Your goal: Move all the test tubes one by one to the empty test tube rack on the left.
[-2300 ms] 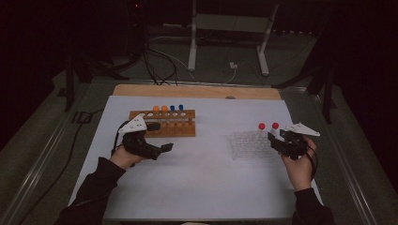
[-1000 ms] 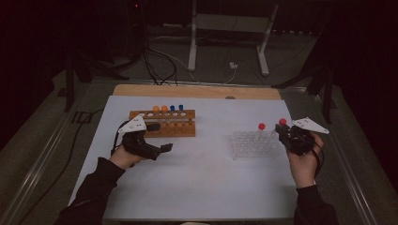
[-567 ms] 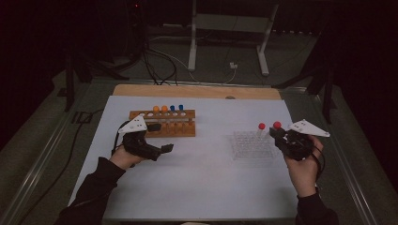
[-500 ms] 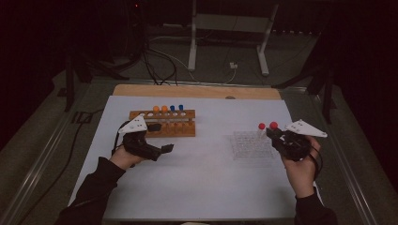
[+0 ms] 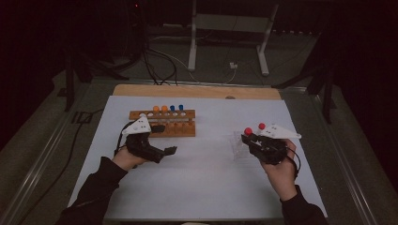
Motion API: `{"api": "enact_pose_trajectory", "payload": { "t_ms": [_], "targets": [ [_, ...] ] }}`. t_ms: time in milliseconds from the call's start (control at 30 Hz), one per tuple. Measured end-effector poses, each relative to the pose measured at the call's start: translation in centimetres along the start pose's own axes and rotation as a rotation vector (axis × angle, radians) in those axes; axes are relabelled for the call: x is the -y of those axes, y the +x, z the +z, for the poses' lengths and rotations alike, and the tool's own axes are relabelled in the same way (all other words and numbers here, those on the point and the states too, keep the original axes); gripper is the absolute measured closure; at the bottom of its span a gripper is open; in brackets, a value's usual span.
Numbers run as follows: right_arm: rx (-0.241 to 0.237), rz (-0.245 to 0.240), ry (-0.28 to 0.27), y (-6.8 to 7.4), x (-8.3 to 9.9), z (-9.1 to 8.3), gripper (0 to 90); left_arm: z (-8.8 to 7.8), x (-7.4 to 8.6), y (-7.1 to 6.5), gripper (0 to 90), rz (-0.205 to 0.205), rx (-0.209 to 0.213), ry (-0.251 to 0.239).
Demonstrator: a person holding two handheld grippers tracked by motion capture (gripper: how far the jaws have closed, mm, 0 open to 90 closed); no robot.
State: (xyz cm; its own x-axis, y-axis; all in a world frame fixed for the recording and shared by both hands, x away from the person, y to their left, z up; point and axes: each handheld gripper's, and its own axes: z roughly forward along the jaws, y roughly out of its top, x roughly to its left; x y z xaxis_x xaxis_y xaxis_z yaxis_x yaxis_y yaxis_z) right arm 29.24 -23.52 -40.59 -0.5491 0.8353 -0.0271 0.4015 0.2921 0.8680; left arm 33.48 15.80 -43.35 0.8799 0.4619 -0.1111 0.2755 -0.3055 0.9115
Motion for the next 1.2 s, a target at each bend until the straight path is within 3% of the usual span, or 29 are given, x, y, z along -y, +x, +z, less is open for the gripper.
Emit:
{"api": "enact_pose_trajectory", "payload": {
  "t_ms": [333, 467, 833, 1200],
  "targets": [
    [-0.101, -0.054, 0.028, 2.9, 0.5, 2.3, 74.6, 1.0, -0.6, -1.4, 3.3, 0.009, 0.054, 0.005],
    [-0.136, -0.073, 0.045, 3.9, 0.8, 3.2, 74.6, 1.4, -1.0, -2.2, 3.3, 0.031, 0.074, 0.010],
    [-0.190, -0.118, 0.070, 6.0, 1.1, 4.7, 74.6, 2.7, -2.0, -3.4, 7.8, 0.041, 0.109, -0.003],
    [-0.230, -0.143, 0.074, 7.7, 1.0, 5.6, 74.6, 4.1, -2.7, -4.2, 28.9, 0.063, 0.121, -0.009]
  ]
}}
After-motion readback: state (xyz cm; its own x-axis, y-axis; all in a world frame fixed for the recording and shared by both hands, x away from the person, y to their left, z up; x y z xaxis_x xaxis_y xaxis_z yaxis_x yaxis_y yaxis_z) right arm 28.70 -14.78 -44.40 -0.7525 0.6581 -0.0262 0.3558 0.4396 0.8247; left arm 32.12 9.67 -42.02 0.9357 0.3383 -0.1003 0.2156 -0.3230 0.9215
